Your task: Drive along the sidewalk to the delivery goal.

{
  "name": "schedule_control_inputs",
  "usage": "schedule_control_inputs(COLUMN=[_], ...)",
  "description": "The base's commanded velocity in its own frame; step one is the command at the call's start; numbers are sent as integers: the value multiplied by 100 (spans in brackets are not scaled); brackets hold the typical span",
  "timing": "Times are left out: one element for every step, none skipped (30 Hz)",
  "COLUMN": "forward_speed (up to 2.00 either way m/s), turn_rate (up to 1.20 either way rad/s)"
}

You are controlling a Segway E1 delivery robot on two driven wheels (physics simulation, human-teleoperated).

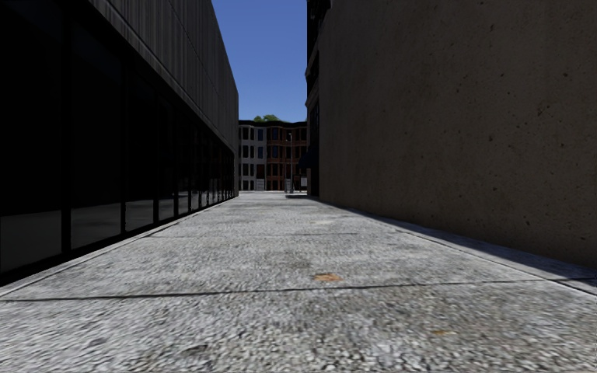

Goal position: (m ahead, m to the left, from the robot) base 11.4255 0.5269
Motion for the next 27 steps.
schedule_control_inputs(forward_speed=[200, 200, 200, 200, 200, 200, 200, 200, 200, 200, 200, 200, 200, 200, 200, 200, 200, 200, 200, 200, 200, 200, 200, 200, 200, 200, 200], turn_rate=[0, 0, 0, 0, 0, 0, 0, 0, 0, 0, 0, 0, 0, 0, 0, 0, 0, 0, 0, 0, 0, 0, 0, 0, 0, 0, 0])
